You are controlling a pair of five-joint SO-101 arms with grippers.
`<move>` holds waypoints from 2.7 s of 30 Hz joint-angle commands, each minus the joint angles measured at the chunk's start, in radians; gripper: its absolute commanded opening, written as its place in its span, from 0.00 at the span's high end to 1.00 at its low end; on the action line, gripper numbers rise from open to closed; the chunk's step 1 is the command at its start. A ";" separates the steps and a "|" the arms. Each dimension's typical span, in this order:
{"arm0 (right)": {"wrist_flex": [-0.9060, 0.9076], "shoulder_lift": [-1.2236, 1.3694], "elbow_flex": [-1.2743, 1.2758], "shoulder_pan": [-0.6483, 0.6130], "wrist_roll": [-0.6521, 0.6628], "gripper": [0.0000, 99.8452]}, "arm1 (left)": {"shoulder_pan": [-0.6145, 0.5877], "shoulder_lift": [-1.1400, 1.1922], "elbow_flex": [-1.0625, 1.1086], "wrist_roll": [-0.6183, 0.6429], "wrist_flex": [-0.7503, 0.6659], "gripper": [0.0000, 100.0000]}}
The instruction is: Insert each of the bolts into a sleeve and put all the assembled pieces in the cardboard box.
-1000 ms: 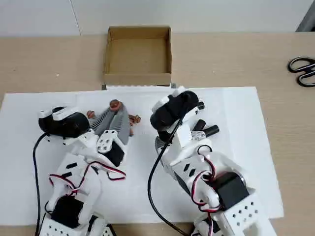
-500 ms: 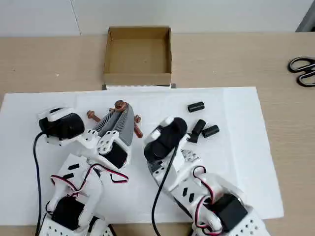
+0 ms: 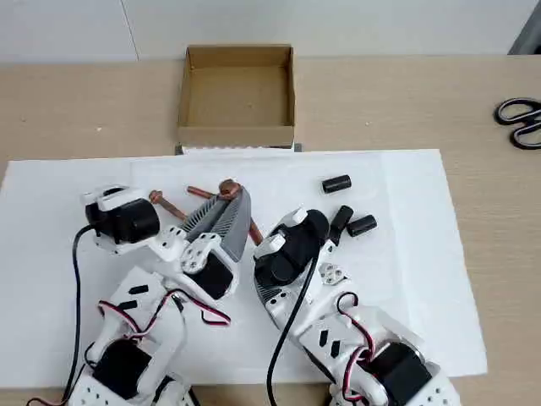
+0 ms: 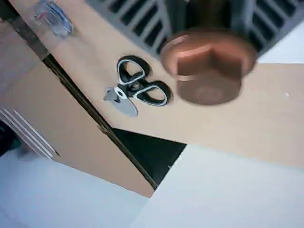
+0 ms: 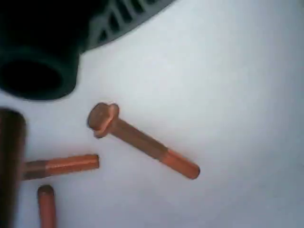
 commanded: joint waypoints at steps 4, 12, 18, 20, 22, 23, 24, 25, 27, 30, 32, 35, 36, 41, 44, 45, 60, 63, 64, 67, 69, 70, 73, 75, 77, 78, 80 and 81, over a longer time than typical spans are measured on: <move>-0.028 -0.015 -0.009 0.002 0.011 1.00 | 0.005 -0.015 -0.033 0.005 -0.026 0.99; -0.030 -0.015 -0.014 0.004 0.011 1.00 | 0.008 -0.015 -0.033 0.003 -0.026 0.99; -0.088 -0.013 -0.014 0.004 0.051 1.00 | 0.008 -0.015 -0.033 0.003 -0.025 0.99; -0.090 -0.013 -0.014 0.012 0.066 1.00 | 0.008 -0.015 -0.033 0.003 -0.025 0.99; -0.090 -0.015 -0.014 0.027 0.066 1.00 | 0.008 -0.015 -0.033 0.002 -0.009 0.99; -0.090 -0.015 -0.014 0.036 0.068 1.00 | 0.008 -0.015 -0.033 0.002 0.003 0.99; -0.090 -0.015 -0.014 0.047 0.068 1.00 | 0.008 -0.015 -0.033 0.002 0.017 0.99; -0.090 -0.015 -0.014 0.056 0.068 1.00 | 0.008 -0.015 -0.033 0.002 0.031 0.99; -0.090 -0.015 -0.014 0.073 0.068 1.00 | 0.008 -0.015 -0.033 0.002 0.048 0.99; -0.091 -0.015 -0.014 0.081 0.068 1.00 | 0.008 -0.015 -0.033 0.002 0.049 0.99; -0.091 -0.015 -0.015 0.076 0.068 1.00 | 0.014 -0.015 -0.033 0.002 0.051 0.99; -0.091 -0.015 -0.015 0.074 0.068 1.00 | 0.057 -0.015 -0.033 0.002 0.054 0.99; -0.091 -0.015 -0.015 0.074 0.068 1.00 | 0.080 -0.015 -0.031 0.002 0.054 0.99; -0.091 -0.015 -0.032 0.024 0.068 1.00 | 0.144 -0.011 -0.025 0.002 0.054 0.99; -0.091 -0.007 -0.046 0.019 0.068 1.00 | 0.149 -0.014 -0.027 0.000 0.092 0.99; -0.091 -0.007 -0.048 0.019 0.068 1.00 | 0.149 -0.014 -0.027 0.000 0.115 0.99; -0.091 -0.013 -0.048 0.019 0.069 1.00 | 0.210 -0.015 -0.030 -0.003 0.391 0.99; -0.091 -0.013 -0.048 0.019 0.069 1.00 | 0.210 -0.015 -0.030 -0.029 0.371 0.98; -0.091 -0.013 -0.048 0.019 0.069 1.00 | 0.210 -0.015 -0.030 -0.052 0.371 0.96; -0.090 -0.013 -0.048 0.019 0.069 1.00 | 0.210 -0.015 -0.028 -0.071 0.382 0.82; -0.085 -0.013 -0.048 0.019 0.069 1.00 | 0.210 -0.015 -0.028 -0.071 0.394 0.73; -0.085 -0.013 -0.048 0.019 0.069 1.00 | 0.210 -0.015 -0.028 -0.071 0.400 0.70; -0.084 -0.013 -0.048 0.019 0.069 1.00 | 0.209 -0.015 -0.030 -0.072 0.414 0.69; -0.084 -0.013 -0.048 0.019 0.069 1.00 | 0.207 -0.015 -0.033 -0.074 0.414 0.69; -0.084 -0.013 -0.048 0.019 0.069 1.00 | 0.206 -0.009 -0.033 -0.094 0.414 0.69; -0.084 -0.013 -0.048 0.019 0.069 1.00 | 0.187 -0.009 -0.030 -0.117 0.414 0.69; -0.084 -0.013 -0.048 0.019 0.069 1.00 | 0.133 -0.008 -0.028 -0.169 0.410 0.69; -0.084 -0.013 -0.048 0.019 0.069 1.00 | 0.104 -0.008 -0.028 -0.195 0.410 0.69</move>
